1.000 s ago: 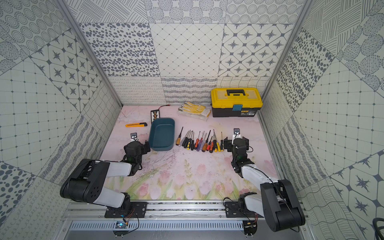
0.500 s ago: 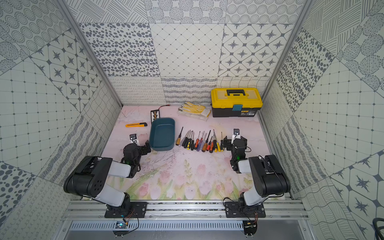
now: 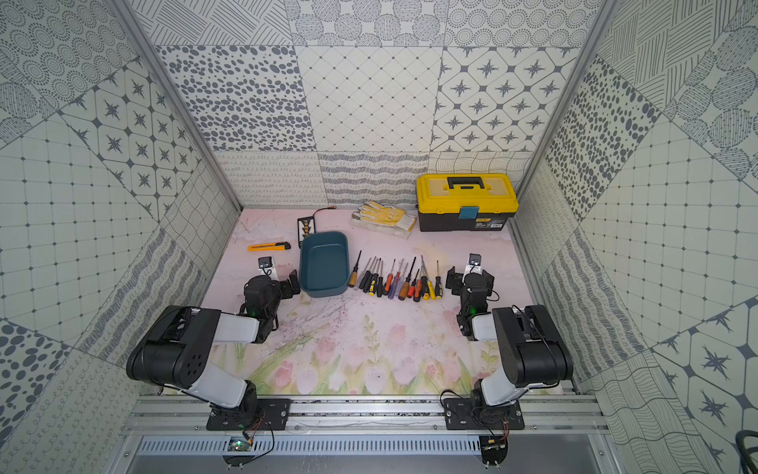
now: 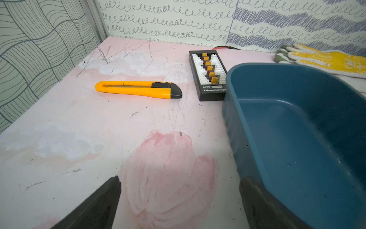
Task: Take out the screwdriver from the storage box
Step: Reset both arms
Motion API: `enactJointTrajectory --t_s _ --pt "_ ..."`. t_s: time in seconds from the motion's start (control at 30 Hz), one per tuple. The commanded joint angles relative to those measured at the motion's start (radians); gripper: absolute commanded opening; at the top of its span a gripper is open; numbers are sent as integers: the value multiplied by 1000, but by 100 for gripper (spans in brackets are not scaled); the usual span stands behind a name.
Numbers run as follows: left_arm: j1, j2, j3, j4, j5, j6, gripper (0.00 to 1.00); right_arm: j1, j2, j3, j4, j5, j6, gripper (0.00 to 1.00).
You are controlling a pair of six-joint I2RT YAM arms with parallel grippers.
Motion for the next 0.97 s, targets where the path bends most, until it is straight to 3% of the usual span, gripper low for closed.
enactJointTrajectory --t_s 0.0,0.93 --pt "-1 1 13 -21 42 25 99 -4 -3 20 25 1 18 99" --pt "-2 -1 -1 6 17 11 99 -4 -3 21 25 1 18 99"
